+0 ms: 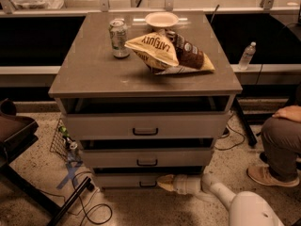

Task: Close bottom drawer

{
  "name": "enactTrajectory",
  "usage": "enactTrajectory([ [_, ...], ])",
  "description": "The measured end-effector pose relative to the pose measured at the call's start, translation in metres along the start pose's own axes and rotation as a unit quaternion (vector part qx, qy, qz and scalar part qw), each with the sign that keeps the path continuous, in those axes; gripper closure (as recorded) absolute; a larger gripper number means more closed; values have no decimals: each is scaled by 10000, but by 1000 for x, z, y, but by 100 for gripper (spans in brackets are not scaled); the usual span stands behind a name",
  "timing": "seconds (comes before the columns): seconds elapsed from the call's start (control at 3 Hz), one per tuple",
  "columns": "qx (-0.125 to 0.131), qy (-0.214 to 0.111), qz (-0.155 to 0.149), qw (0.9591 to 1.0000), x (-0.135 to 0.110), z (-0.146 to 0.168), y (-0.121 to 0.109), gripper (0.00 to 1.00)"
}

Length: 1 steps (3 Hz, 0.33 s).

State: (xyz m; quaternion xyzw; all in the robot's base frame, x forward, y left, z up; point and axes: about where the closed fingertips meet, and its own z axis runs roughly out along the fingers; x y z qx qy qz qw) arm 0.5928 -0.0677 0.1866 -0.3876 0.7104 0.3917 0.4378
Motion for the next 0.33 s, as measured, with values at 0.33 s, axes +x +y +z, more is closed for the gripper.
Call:
enactTrajectory([
  [0.33, 0, 0, 0, 10000, 0, 0, 0, 100],
])
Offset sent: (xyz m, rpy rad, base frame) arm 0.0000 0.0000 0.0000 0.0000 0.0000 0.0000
